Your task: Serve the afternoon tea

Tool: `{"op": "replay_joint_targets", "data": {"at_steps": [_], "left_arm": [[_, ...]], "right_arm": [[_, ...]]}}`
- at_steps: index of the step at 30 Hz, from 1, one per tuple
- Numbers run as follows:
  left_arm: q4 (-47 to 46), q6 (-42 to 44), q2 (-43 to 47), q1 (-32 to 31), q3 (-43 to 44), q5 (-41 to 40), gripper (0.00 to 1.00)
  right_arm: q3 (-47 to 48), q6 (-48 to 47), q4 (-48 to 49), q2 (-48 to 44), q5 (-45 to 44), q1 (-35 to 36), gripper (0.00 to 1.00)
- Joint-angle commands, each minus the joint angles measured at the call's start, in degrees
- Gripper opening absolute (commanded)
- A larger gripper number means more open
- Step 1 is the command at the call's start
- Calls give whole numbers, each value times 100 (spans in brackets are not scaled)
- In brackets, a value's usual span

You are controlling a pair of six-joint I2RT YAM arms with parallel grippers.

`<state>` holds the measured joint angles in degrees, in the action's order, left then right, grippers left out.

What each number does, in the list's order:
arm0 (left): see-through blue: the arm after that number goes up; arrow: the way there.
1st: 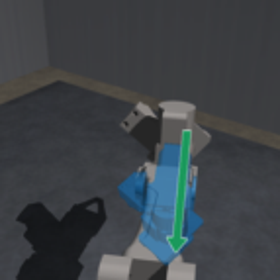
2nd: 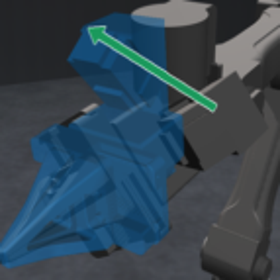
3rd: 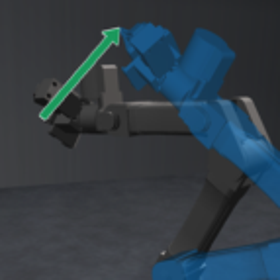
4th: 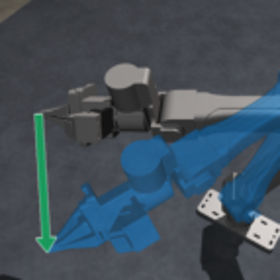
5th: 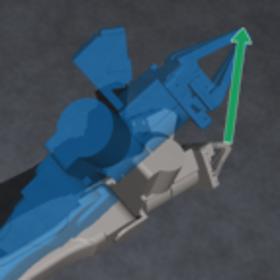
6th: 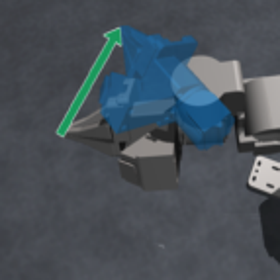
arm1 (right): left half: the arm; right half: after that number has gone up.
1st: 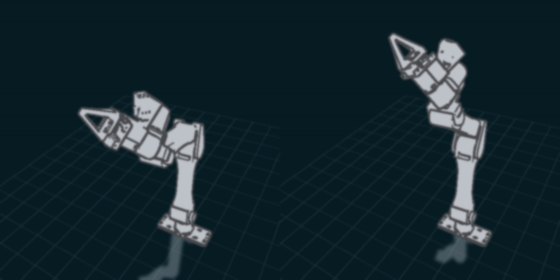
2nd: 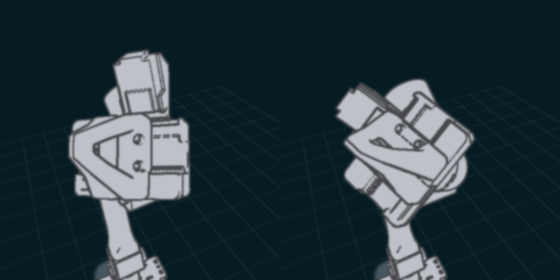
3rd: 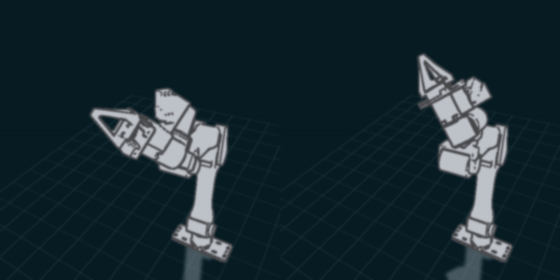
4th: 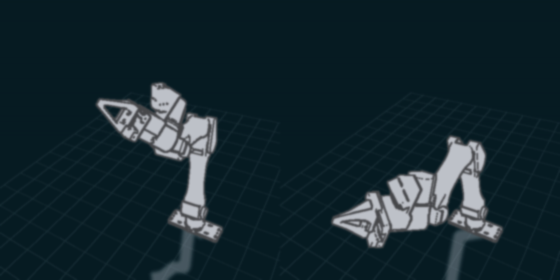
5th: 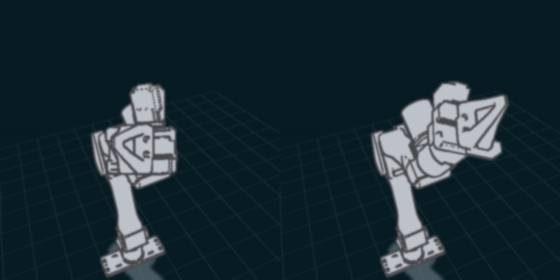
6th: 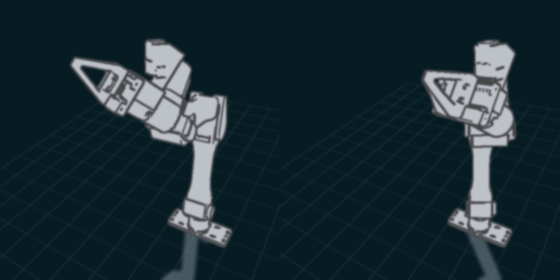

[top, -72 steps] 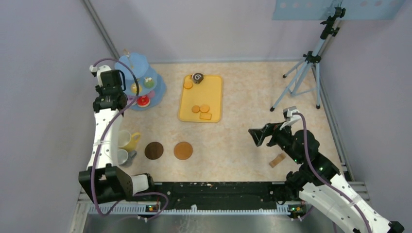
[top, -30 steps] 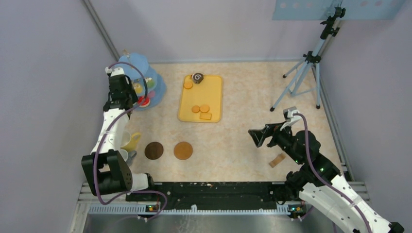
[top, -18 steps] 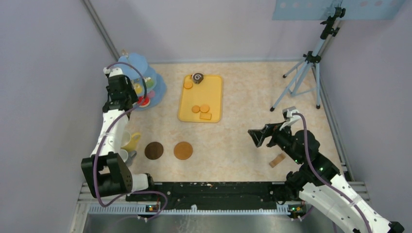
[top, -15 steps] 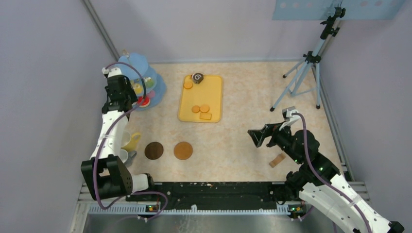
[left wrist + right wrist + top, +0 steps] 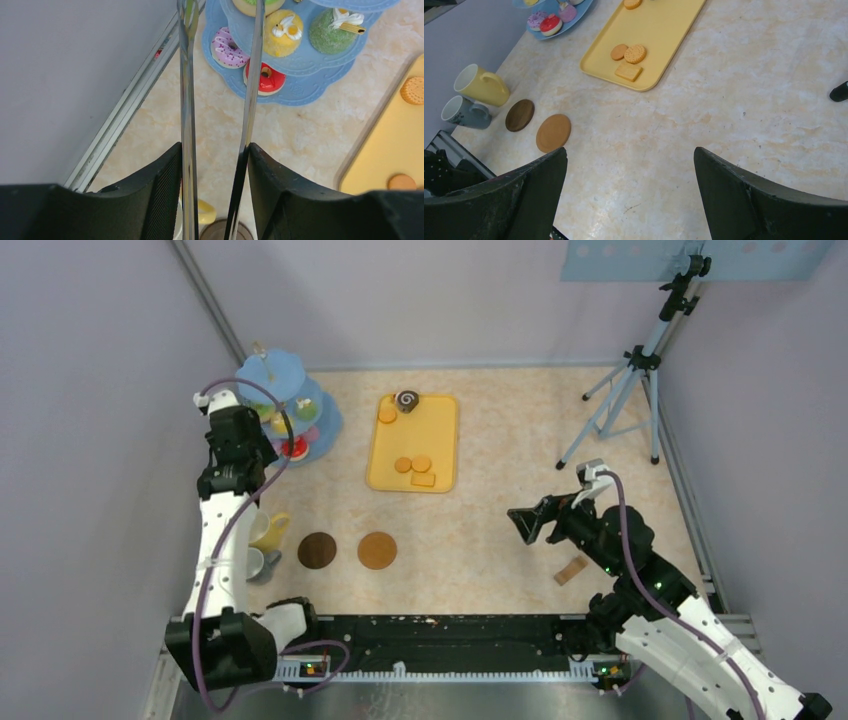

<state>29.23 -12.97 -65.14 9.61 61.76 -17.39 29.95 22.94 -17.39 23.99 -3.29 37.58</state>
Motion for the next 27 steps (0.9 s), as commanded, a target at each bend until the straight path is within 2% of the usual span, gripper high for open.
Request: {"op": "replay_joint_targets", "data": {"at_steps": [1,6,10,13,15,17,22,24,27], "left_arm": [[405,-310,540,15,-12,148,55],[673,-401,1054,13,-288,811,56],[687,-586,1415,-3,-530,2107,55],[533,-822,1686,-364,-688,2519,53],[393,-983,1780,-958,-746,2254,53],[253,-1116,1697,-1838,-762,1585,53],[-237,-1077,624,-3563,-409,350,55],[-657,-718,35,-3836,-163,324,58],[-931,-325,-1004,-3846,550,261,61]], "right_arm": [[197,-107,145,187,19,-40,95],[191,-120,128,256,-30,-35,95],[167,-113,127,310,-117,-36,95],[143,-120,159,400,-130,-36,95],[142,-120,160,461,-162,-40,95],[142,-117,158,509,-199,-39,95],[202,-108,50,520,-362,-35,94],[227,-97,-17,505,-433,-40,94],[263,-84,-80,449,-562,-40,94]]}}
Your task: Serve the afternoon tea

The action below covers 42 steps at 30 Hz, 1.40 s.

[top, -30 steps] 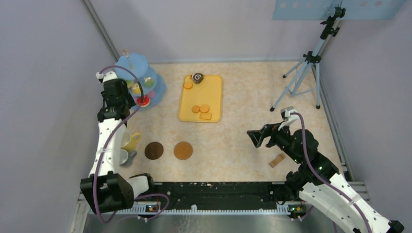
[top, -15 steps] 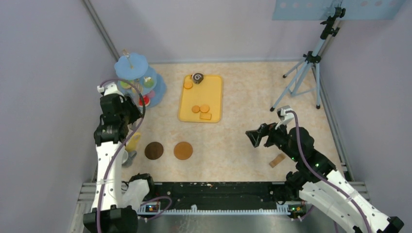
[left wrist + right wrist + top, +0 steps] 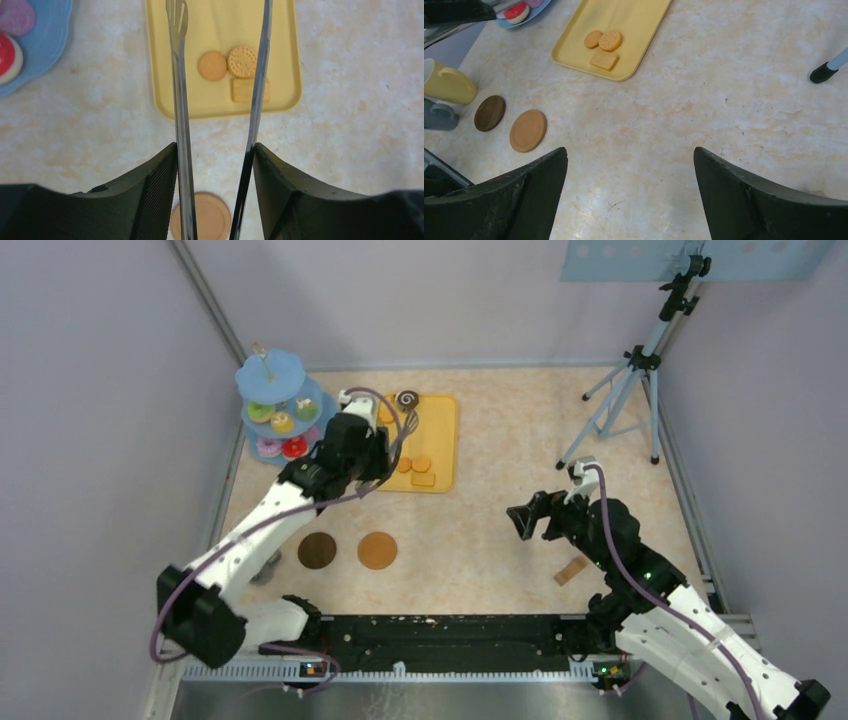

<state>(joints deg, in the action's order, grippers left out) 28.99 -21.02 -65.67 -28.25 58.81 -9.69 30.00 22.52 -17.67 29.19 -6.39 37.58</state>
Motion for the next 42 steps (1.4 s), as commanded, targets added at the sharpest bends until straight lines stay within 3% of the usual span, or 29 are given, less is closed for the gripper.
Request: {"op": "replay_joint_targets", "data": {"at_steps": [1,4,7,11,16,18,23,27,32,36,42], "left_arm": [[-950,663,-1299,-32,1100,-527,63],[-705,1196,-2392,160,2067,-246,64],[-425,1336,-3086,590,2918,882,63],[155,1563,-3961,705,4035,752,63],[315,1715,-4504,701,4708,630,59],[370,1762,-4548,704,4607,898,60],[-105,1604,-4047,698,3297,1320,77],[-482,1442,-3610,699,2235,1415,98],[-958,1277,-3348,682,1051,1497,99],[-1089,1253,-3408,664,831,1244,98],[-1177,1257,-3602,471,846,636,84]], "right_arm": [[265,-41,-62,-90,-298,-36,94],[250,7,-100,-169,-437,-38,94],[239,59,-142,-238,-455,-40,94],[222,97,-157,-316,-515,-39,94],[245,55,-152,-267,-513,-38,94],[237,52,-157,-248,-508,-40,94],[141,78,-69,-239,-521,-35,94],[150,52,-40,-143,-486,-40,94],[126,9,23,-88,-446,-40,94],[95,22,52,-78,-395,-39,94],[94,47,24,-122,-407,-36,94]]}}
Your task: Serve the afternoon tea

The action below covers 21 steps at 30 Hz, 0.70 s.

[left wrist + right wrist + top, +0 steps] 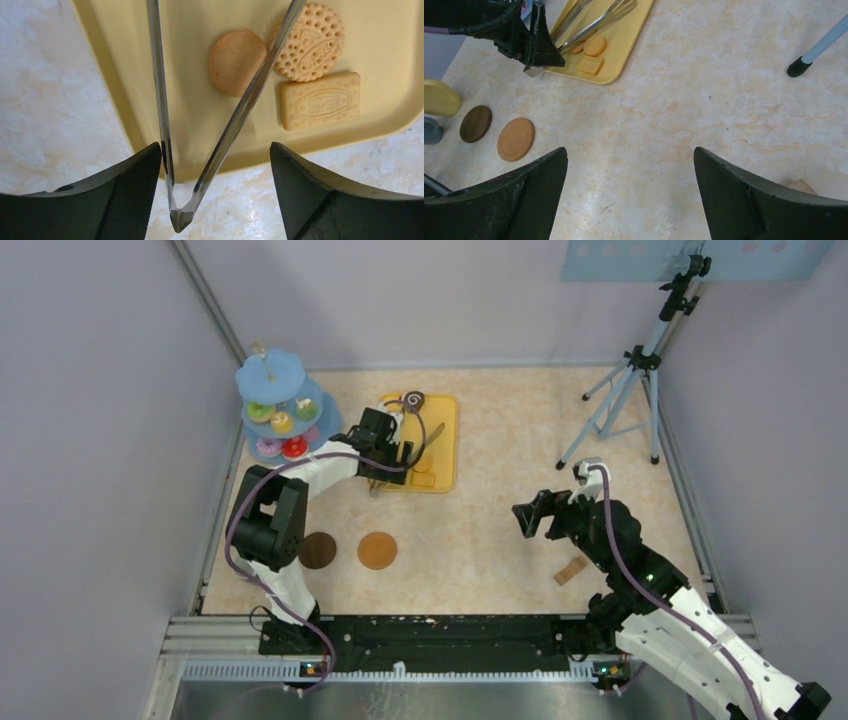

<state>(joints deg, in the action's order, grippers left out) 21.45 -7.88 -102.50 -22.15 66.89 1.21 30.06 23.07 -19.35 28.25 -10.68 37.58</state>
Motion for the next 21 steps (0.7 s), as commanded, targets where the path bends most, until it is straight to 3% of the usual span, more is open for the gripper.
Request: {"op": "replay_joint_targets", "data": {"at_steps": [1,5,14,21], "left_arm": [[-453,-56,61,-162,42,-523,80],[-534,-24,-55,-219,133,-643,73],[-540,141,-396,-418,267,-848,76],[-396,74,-221,-507,409,-939,55]], "right_arm": [[75,-6,187,-42,20,-32,94],[45,8,199,-55,39,-36,94],[20,8,223,-56,37,-35,94],[31,0,214,-31,41,-36,94]]}}
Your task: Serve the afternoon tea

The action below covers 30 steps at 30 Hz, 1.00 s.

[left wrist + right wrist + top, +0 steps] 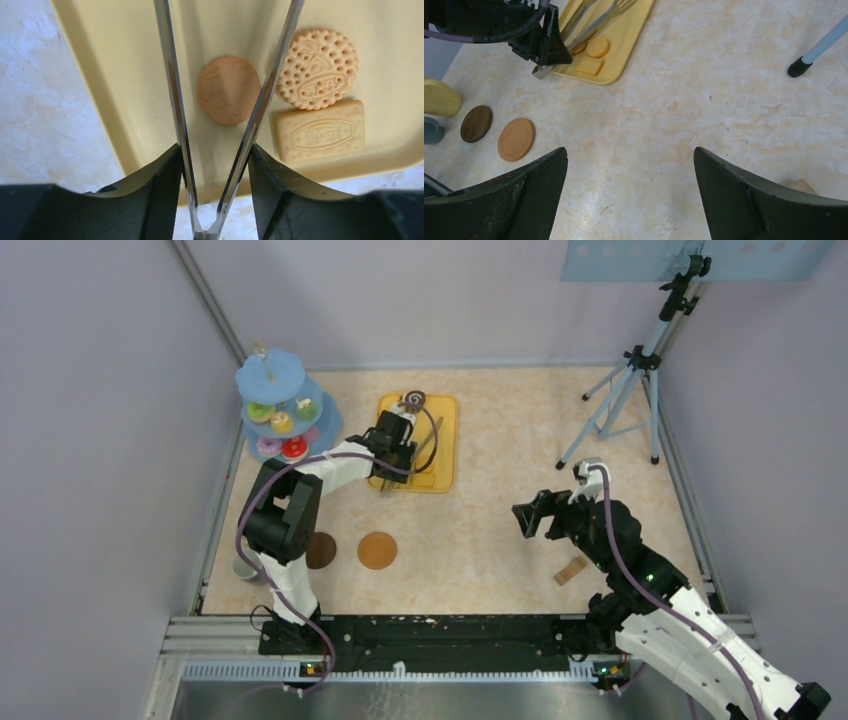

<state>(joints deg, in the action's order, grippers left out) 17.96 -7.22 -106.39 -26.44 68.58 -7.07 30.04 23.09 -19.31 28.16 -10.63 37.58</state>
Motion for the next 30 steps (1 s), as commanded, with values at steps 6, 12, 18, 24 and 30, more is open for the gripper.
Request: {"op": "replay_joint_targets", "data": {"at_steps": [6,12,18,24,30], "left_arm": [[286,-7,656,-154,269,-128,42],[522,-105,999,-154,363,-224,36],[756,-238,1044,-152,780,-320,37],[915,-434,858,-157,1054,-357,35],[1051,-590,786,-155,1261,-739,32]], "right_arm": [[13,-5,234,-47,-25,-38,94],[-16,-4,265,-65,1,-37,94],[-20,-11,278,-83,17,-39,94],[31,-10,237,-100,-9,-41,94],[47,6,236,-139,-44,-38,94]]}}
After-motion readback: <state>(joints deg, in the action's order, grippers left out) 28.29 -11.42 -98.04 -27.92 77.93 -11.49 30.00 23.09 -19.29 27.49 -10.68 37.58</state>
